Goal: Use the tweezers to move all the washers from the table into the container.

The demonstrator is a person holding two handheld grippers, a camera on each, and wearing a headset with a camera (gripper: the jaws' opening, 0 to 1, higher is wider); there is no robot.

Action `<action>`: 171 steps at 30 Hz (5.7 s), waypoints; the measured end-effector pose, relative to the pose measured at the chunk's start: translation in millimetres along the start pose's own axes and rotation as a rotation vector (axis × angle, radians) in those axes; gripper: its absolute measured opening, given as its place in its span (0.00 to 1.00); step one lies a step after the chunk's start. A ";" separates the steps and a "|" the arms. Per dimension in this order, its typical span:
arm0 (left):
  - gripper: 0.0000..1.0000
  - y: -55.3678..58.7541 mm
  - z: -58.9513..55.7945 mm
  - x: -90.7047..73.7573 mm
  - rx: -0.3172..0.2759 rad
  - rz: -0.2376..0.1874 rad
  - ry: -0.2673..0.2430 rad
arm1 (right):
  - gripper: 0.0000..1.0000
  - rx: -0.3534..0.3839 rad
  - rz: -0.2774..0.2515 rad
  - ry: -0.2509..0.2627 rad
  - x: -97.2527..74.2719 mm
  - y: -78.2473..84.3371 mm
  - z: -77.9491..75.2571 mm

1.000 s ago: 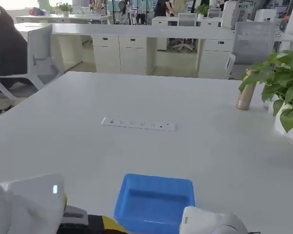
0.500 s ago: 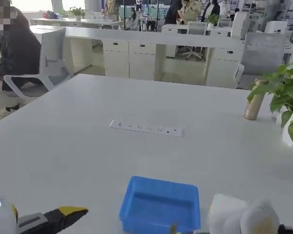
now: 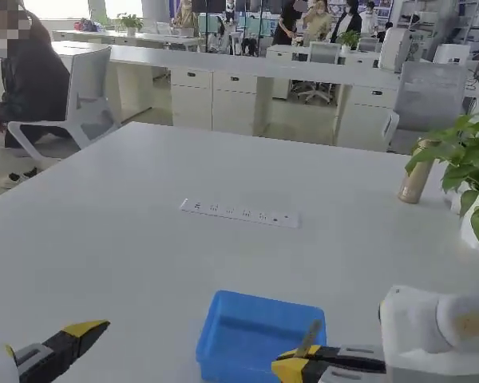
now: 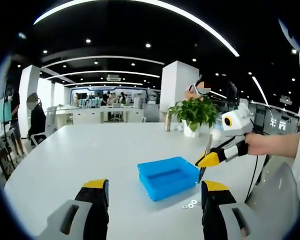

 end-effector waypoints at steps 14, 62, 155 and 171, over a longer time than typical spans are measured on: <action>0.99 9.8 9.0 -1.6 -0.040 -0.018 -0.050 | 0.03 0.089 -0.003 0.139 3.6 -21.9 -56.1; 0.97 14.6 15.8 -2.1 -0.028 -0.001 -0.059 | 0.03 -0.006 0.115 0.224 42.5 3.4 -93.5; 0.94 20.7 14.6 -3.8 -0.017 0.041 -0.052 | 0.03 -0.235 0.215 0.120 23.7 80.8 17.9; 0.95 27.3 2.3 0.7 0.060 0.086 0.003 | 0.03 0.070 0.104 0.273 6.1 76.8 16.2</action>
Point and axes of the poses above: the centre of the closed fingertips' face, and the gripper's own axes: x roughly forward along the fingers, z roughly to its left, y roughly out of its underside, the point moved 3 cm from there along -x, roughly backward along the fingers, and after that the axes turned 4 degrees about x, right-handed, at the moved point
